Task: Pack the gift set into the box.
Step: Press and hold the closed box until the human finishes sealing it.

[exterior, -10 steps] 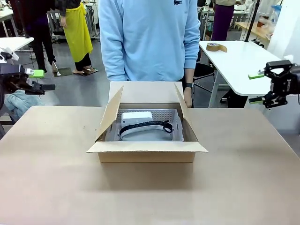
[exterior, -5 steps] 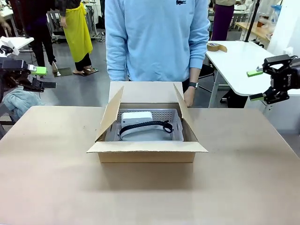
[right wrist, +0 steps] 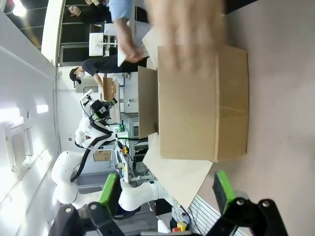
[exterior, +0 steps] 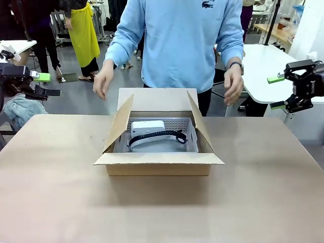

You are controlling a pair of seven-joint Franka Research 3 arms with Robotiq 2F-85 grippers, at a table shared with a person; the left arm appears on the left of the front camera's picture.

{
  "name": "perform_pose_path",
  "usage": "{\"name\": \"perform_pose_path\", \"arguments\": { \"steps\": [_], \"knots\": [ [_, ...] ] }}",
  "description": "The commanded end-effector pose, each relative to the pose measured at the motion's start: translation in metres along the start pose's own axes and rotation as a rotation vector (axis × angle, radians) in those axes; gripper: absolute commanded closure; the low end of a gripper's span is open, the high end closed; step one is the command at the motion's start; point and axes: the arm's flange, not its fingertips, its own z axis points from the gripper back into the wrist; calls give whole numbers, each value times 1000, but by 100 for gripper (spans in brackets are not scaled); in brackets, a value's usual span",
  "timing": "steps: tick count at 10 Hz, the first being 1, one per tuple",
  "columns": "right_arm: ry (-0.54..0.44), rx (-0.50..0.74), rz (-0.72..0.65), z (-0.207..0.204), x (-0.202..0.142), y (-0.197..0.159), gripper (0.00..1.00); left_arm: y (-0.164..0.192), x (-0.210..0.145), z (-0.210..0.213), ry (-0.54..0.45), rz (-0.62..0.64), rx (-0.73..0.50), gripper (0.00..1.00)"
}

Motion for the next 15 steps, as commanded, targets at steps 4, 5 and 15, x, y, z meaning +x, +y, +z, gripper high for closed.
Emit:
{"name": "perform_pose_path", "arguments": {
  "steps": [4, 5, 15],
  "knots": [
    [-2, -10, -16, -1, -1, 2, 0, -3, -3, 1, 8, 1, 2, 0],
    [-2, -10, -16, -1, -1, 2, 0, -3, -3, 1, 8, 1, 2, 0],
    [-2, -10, -16, -1, -1, 2, 0, -3, -3, 1, 8, 1, 2, 0]
  ]
}}
